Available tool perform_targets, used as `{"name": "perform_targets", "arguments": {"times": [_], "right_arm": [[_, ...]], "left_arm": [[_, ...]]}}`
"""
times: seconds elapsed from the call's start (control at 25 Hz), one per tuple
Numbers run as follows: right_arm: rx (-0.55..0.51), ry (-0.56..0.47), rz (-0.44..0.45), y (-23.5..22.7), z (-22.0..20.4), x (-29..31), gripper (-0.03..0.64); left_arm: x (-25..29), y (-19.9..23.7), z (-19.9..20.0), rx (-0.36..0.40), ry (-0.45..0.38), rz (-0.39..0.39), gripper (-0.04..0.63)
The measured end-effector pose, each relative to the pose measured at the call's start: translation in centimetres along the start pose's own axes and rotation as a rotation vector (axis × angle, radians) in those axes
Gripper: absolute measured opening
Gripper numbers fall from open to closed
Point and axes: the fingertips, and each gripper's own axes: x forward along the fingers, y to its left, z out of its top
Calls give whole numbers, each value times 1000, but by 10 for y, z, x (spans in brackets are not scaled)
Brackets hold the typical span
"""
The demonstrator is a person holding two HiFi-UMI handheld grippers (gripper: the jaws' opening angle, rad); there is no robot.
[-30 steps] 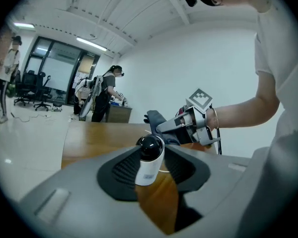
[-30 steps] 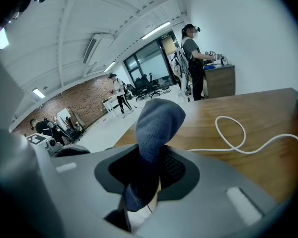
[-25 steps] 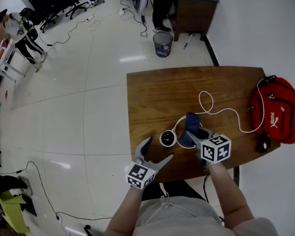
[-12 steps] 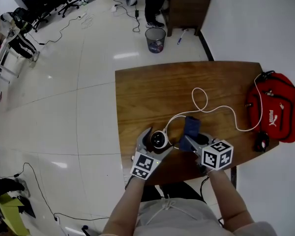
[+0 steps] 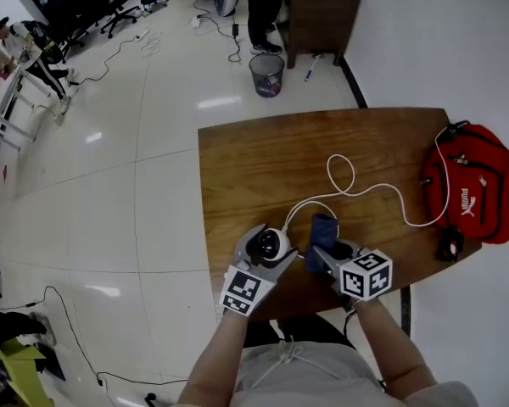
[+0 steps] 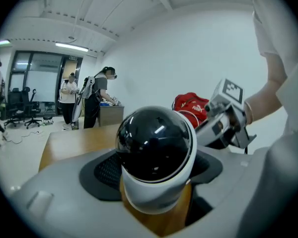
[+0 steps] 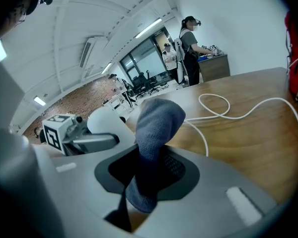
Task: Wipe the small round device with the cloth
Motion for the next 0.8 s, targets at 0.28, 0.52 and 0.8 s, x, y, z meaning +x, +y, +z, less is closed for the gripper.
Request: {"name": "perform_targets", "arguments": {"times": [0.28,0.52,0.8], "right_arm": [[-125,-26,72,45,18,1,107],[-353,-80,169,89,45,-14,106],[-460,-34,314,115,14,-22,106]], "left_arm": [[-26,-32,107,40,-102,-115,367],[-30,-36,123,20,-105,-110,367],[-20,-33,121,-19,-103,-90,367]]}}
